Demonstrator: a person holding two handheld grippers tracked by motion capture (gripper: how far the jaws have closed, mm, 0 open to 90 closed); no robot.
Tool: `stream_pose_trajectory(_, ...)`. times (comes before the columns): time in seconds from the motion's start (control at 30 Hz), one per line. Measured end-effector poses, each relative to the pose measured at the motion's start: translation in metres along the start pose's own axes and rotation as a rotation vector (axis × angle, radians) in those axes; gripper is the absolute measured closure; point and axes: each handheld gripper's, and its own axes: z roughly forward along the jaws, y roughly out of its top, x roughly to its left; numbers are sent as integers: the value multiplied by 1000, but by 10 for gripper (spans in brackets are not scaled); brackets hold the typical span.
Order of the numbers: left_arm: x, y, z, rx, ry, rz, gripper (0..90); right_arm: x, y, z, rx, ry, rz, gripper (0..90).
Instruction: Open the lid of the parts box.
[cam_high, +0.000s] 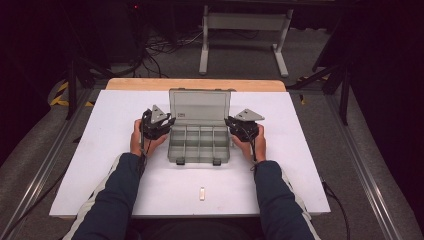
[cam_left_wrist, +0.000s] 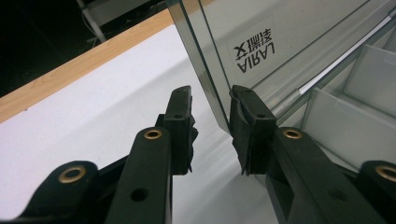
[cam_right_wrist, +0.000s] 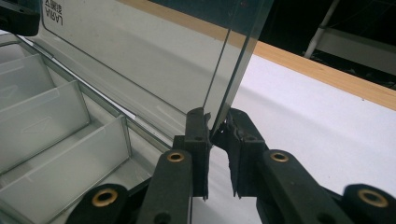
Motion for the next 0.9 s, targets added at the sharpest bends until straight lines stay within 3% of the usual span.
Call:
stream_pose_trajectory(0.27, -1, 0, 2, 2, 7, 7, 709, 1, -1, 1, 1, -18, 3, 768)
stream_pose_trajectory(0.43, -2, -1, 3, 13, 2, 9, 726, 3, -1, 3, 15, -14, -11, 819)
stream_pose_trajectory(0.9, -2, -2, 3, 13, 0, 2, 727, 4, -1, 4, 20, -19, -20, 820)
